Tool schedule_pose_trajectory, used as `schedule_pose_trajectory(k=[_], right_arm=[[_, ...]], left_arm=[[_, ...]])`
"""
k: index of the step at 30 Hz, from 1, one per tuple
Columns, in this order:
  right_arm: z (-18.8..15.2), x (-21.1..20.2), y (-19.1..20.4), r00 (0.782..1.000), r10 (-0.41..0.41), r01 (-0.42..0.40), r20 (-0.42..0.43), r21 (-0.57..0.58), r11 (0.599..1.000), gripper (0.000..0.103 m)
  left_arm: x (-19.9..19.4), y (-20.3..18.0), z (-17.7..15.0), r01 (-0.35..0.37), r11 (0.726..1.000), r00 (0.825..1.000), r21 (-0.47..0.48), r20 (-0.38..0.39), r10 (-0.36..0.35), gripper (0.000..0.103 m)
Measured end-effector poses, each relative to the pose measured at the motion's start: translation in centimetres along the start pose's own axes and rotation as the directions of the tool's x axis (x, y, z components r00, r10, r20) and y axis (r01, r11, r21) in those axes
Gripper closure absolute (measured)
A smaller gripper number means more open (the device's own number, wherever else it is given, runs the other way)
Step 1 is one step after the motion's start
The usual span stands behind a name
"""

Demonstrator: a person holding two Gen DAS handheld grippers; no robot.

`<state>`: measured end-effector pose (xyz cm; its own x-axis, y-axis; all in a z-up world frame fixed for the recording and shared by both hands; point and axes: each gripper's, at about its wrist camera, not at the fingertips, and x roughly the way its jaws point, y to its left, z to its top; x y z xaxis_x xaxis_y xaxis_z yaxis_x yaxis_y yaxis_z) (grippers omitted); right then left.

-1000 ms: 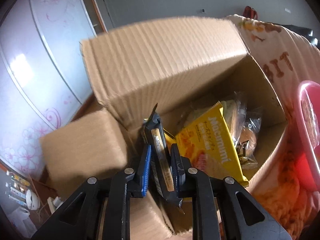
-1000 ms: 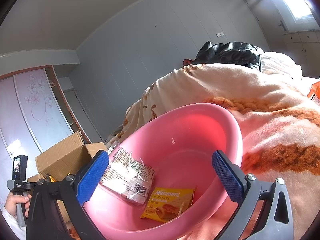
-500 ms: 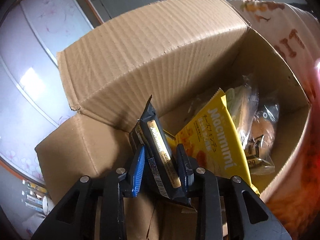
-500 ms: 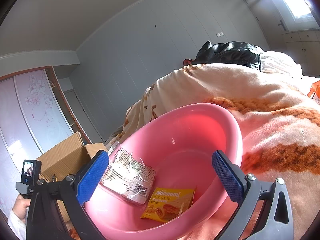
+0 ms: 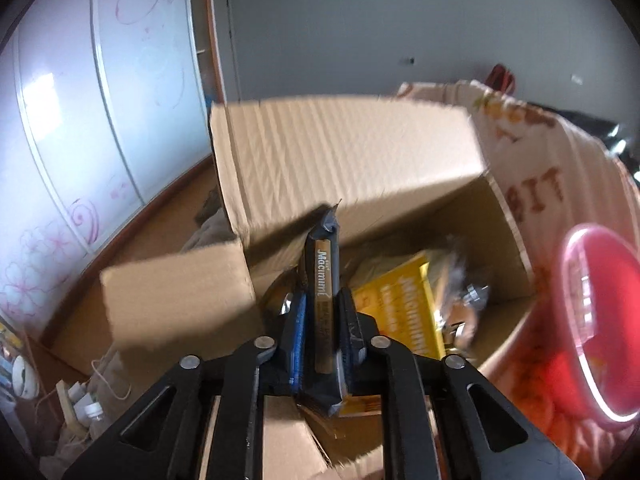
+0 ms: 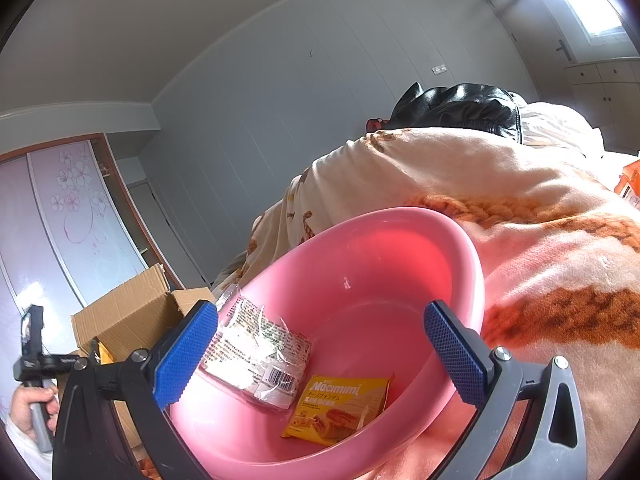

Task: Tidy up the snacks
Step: 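Grasp a dark wrapped bar with the left gripper and lift it, then drop the dark bar into the pink basin with the left gripper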

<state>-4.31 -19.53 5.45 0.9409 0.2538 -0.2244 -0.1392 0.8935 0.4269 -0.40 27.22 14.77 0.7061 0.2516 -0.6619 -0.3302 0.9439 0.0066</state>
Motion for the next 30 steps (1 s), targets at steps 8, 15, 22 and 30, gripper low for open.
schedule_pose_trajectory(k=[8,15,22,30], right_arm=[[0.0,0.0,0.0,1.000,0.001,-0.001,0.000,0.001,1.000,0.000],[0.1,-0.1,-0.1,1.000,-0.001,0.001,0.009,0.001,1.000,0.000],[-0.1,-0.1,0.1,1.000,-0.022,0.022,0.013,-0.020,1.000,0.000],[0.1,-0.5,-1.0,0.993,-0.115,0.113,0.038,0.042,0.993,0.000]], left_arm=[[-5.2,-5.0,0.4,0.249,0.966,0.966,0.069,0.061,-0.253,0.094],[-9.2,-14.7,-0.3,0.464,0.864,0.874,0.193,0.059,-0.483,0.094],[-9.0,-24.2,-3.1,0.545,0.772,0.811,0.327,0.028,-0.584,0.094],[-4.1,-27.8,-7.5,0.612,0.724,0.774,0.319,-0.051,-0.631,0.094]])
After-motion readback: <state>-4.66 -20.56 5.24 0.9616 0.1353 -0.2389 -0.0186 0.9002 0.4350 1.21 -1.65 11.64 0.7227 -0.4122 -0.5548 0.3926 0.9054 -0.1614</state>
